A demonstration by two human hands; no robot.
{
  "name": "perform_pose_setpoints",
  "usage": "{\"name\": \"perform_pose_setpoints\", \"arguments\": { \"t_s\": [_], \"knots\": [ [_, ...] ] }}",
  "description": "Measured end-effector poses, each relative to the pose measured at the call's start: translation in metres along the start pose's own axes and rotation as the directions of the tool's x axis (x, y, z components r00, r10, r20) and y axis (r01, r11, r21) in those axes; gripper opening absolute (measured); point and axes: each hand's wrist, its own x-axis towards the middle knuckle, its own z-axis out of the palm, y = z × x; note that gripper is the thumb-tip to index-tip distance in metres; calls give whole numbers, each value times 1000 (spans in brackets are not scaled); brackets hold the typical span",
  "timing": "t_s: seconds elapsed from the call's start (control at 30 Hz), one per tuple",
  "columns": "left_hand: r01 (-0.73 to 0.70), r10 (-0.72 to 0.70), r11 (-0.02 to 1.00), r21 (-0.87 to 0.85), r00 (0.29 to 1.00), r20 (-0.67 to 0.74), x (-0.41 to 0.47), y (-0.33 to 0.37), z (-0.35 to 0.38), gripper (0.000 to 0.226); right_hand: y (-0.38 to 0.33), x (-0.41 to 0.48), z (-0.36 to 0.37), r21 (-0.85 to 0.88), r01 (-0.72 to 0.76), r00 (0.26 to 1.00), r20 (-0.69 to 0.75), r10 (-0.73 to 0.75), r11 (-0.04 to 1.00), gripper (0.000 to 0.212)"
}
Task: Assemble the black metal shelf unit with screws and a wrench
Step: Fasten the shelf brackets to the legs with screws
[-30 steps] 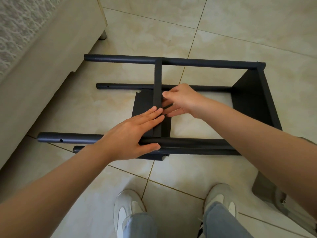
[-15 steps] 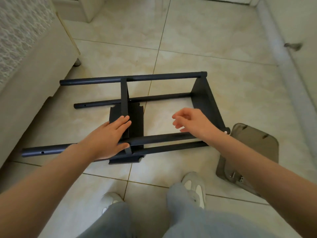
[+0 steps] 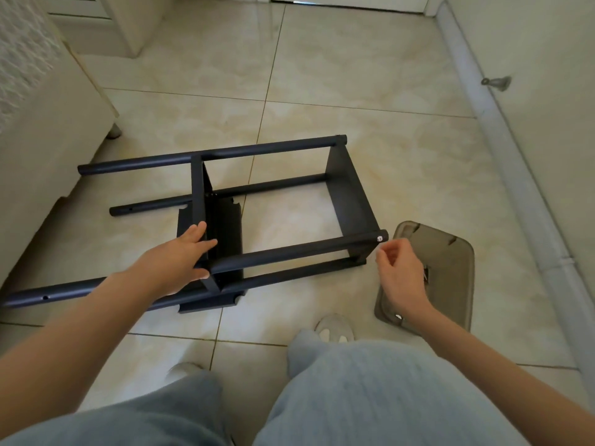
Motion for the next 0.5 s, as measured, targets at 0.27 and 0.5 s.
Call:
{"name": "perform_pose_setpoints", "arguments": {
  "t_s": [0.27,0.5],
  "knots": [
    [-10,10,1000,-6,1000,-21,-5,1,2,72,20,-3,11,-162,-197,978,30,204,967,57],
    [-12,12,1000,-19,1000,-29,-7,0,2,72,18,-8,17,-233,-337,902,197,384,912,65]
  ]
}}
